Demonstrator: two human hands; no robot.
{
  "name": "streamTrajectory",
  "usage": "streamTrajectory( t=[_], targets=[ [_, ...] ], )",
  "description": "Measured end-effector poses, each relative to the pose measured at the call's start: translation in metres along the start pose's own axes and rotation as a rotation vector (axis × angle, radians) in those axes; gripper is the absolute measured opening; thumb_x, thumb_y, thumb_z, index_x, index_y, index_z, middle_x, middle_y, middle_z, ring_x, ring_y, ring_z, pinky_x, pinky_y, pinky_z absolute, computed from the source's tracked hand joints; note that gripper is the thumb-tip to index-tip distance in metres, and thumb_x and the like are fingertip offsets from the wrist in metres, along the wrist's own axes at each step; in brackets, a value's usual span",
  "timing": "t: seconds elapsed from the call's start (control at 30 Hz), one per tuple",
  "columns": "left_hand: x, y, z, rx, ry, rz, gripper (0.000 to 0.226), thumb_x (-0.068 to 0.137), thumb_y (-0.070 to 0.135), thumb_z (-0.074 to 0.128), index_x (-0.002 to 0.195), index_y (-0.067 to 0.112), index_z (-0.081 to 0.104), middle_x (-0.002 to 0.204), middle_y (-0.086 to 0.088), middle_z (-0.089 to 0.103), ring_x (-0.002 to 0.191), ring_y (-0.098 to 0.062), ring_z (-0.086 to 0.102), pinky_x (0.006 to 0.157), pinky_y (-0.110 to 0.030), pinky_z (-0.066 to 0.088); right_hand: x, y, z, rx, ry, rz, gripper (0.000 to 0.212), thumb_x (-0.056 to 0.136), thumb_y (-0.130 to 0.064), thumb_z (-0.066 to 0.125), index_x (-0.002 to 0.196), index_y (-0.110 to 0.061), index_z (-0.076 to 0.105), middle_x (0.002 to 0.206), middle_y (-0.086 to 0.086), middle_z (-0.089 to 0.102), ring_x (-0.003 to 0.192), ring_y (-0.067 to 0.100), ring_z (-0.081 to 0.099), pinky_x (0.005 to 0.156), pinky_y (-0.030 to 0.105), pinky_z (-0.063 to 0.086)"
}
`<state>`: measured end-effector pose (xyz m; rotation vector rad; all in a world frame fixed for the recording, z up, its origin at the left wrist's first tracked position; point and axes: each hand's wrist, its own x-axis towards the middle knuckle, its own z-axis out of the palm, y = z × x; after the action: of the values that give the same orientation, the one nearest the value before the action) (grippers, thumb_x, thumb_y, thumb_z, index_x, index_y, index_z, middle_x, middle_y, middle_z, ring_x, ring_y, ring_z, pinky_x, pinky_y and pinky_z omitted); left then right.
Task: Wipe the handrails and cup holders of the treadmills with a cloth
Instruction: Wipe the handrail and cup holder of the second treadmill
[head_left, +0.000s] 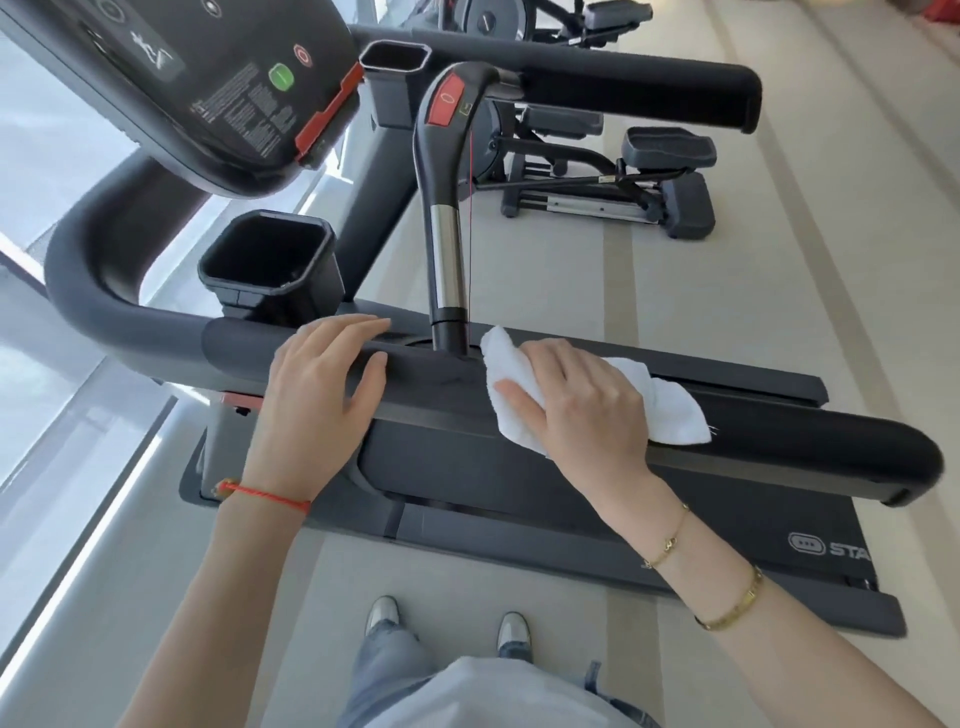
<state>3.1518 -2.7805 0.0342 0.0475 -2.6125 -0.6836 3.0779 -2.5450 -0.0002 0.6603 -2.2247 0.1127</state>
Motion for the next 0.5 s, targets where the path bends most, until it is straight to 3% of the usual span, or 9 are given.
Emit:
streamTrajectory(
  t=[0.17, 0.37, 0.5],
  targets=[
    [0.002, -0.06, -0.031, 0.05, -0.002, -0.064, 0.03, 0.096, 0.013, 0.055, 0.125, 0.012, 0.064, 0.125, -0.004, 0.064, 0.118, -0.028, 0.057, 0.102, -0.054, 0.042, 0.025, -0.054, 0.013, 0.016, -0.02, 0.015, 0.041, 0.1, -0.051, 0.042, 0.089, -0.018, 0.064, 0.077, -0.006, 0.061, 0.062, 0.015, 0.055, 0.06, 0.026, 0.042],
    [0.012, -0.112, -0.056, 0.104, -0.075, -0.028, 0.028, 0.098, 0.018, 0.054, 0.123, 0.014, 0.065, 0.118, -0.003, 0.067, 0.115, -0.027, 0.059, 0.104, -0.053, 0.04, 0.078, -0.137, 0.026, 0.077, -0.267, 0.025, 0.049, 0.097, -0.058, 0.03, 0.085, -0.02, 0.057, 0.068, -0.006, 0.056, 0.058, 0.015, 0.055, 0.053, 0.025, 0.027],
    [0.018, -0.131, -0.061, 0.06, -0.11, 0.03, 0.027, 0.099, 0.02, 0.051, 0.121, 0.015, 0.067, 0.119, -0.001, 0.067, 0.116, -0.026, 0.058, 0.104, -0.051, 0.04, 0.089, -0.157, 0.028, 0.165, -0.324, 0.006, 0.045, 0.096, -0.056, 0.035, 0.094, -0.019, 0.061, 0.076, -0.006, 0.061, 0.064, 0.017, 0.059, 0.052, 0.028, 0.036]
  ],
)
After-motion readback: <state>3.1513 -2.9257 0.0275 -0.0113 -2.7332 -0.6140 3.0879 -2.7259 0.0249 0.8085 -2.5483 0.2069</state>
